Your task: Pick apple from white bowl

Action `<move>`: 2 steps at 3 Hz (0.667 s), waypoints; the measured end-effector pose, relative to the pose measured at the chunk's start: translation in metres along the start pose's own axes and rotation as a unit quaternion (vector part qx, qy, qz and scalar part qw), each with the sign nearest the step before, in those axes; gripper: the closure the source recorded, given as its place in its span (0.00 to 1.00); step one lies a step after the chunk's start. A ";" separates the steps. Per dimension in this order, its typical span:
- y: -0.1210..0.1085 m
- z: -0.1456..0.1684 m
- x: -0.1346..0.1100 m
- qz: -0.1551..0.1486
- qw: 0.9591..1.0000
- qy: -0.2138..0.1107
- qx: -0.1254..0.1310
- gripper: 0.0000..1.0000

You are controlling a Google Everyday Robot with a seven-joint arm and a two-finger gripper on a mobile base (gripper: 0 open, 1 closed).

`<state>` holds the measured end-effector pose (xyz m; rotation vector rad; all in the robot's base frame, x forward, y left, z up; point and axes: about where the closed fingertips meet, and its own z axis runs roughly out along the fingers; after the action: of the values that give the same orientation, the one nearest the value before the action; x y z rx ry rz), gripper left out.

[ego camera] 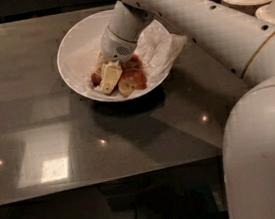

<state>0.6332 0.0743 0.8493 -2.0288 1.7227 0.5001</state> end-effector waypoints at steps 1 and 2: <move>-0.001 -0.022 -0.011 -0.015 0.998 -0.052 0.013 1.00; 0.000 -0.058 -0.026 -0.037 0.992 -0.114 0.032 1.00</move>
Offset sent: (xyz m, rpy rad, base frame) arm -0.0091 -0.0266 0.1163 0.3917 -0.1149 0.0783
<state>0.6292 0.0645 0.9123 -1.9022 1.5039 0.6189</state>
